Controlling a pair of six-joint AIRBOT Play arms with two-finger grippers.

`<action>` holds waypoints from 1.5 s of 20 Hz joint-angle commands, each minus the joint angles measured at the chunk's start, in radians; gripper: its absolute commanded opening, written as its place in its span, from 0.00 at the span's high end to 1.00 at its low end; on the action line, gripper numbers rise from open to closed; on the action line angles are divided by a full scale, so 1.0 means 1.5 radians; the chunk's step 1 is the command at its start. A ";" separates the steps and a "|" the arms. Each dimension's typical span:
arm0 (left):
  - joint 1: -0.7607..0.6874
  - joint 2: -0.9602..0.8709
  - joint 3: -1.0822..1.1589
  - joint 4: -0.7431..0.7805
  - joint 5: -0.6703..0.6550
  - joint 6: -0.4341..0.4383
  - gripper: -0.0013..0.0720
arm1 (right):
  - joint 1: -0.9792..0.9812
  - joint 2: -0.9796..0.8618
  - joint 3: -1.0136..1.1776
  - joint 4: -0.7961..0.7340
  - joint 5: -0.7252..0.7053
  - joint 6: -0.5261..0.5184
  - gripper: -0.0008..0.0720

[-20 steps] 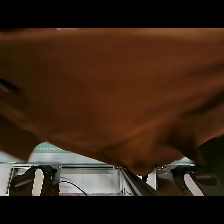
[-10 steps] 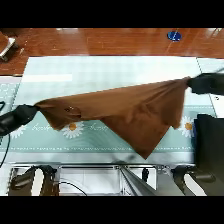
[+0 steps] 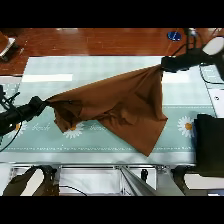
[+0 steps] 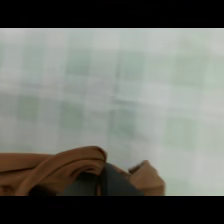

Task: Fold the shirts.

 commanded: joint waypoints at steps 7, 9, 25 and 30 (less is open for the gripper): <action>-0.079 -0.288 0.188 -0.027 -0.106 0.062 0.29 | -0.013 -0.142 0.099 0.107 0.028 0.023 0.42; -0.055 -0.288 0.260 0.044 -0.200 0.039 0.29 | -0.043 -0.118 0.099 0.087 0.085 0.015 0.42; 0.101 -0.258 0.144 0.081 -0.263 0.105 0.29 | -0.235 0.340 -0.606 0.122 0.106 -0.082 0.42; 0.049 -0.344 0.147 0.075 -0.251 0.107 0.29 | -0.235 0.340 -0.620 0.097 0.138 -0.079 0.43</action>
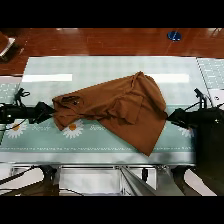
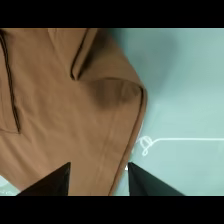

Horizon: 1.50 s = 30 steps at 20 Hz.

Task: Fold the shirts.

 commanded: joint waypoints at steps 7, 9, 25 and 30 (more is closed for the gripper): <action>-0.031 -0.058 0.004 -0.021 0.003 0.049 0.95 | 0.076 0.007 -0.066 -0.074 0.074 0.045 0.43; -0.032 -0.058 0.004 -0.021 0.003 0.049 0.95 | 0.111 0.003 -0.086 -0.073 0.075 0.056 0.43; -0.032 -0.058 0.004 -0.028 0.004 0.047 0.95 | 0.332 -0.098 -0.088 0.162 -0.112 0.038 0.61; -0.032 -0.022 0.033 -0.143 -0.006 0.049 0.95 | 0.325 -0.097 0.018 0.196 -0.048 -0.056 0.96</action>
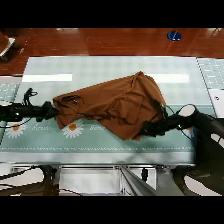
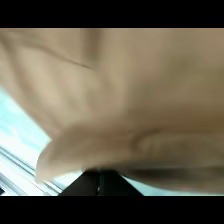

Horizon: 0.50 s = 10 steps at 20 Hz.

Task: Fold the shirts.

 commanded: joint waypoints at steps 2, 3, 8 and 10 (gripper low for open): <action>0.000 0.059 0.069 -0.120 -0.043 0.001 0.95 | -0.025 0.000 0.164 0.006 0.063 -0.048 0.96; 0.000 0.086 0.101 -0.138 -0.058 0.001 0.95 | -0.039 0.000 0.226 -0.003 0.075 -0.047 0.96; 0.000 0.232 0.271 -0.181 -0.065 -0.025 0.95 | -0.110 0.000 0.582 -0.009 0.101 -0.020 0.96; 0.000 0.281 0.335 -0.181 -0.053 -0.048 0.95 | -0.135 0.000 0.717 -0.009 0.117 -0.008 0.96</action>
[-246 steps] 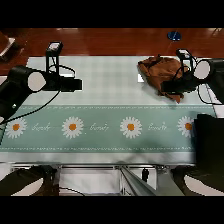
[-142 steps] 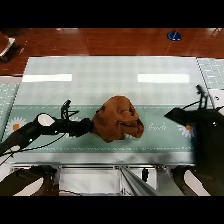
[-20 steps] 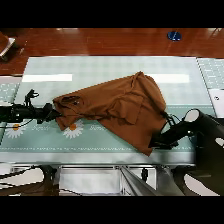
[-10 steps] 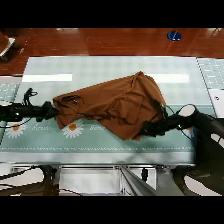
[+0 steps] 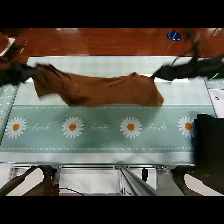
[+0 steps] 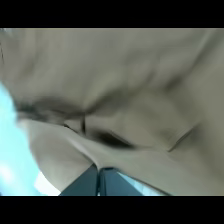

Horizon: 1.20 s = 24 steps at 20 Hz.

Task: Fold the shirts.

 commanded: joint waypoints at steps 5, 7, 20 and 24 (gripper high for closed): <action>0.033 0.192 0.226 -0.020 0.082 -0.076 0.95 | -0.094 0.042 0.415 -0.021 0.036 0.041 0.96; 0.068 0.246 0.252 -0.002 0.096 -0.093 0.95 | -0.119 0.101 0.427 -0.054 0.030 0.041 0.96; -0.004 0.568 0.269 0.607 0.093 -0.326 0.95 | -0.137 0.379 0.386 -0.347 0.115 0.132 0.96; -0.038 0.570 0.253 0.646 0.056 -0.329 0.95 | -0.137 0.409 0.299 -0.351 0.146 0.144 0.96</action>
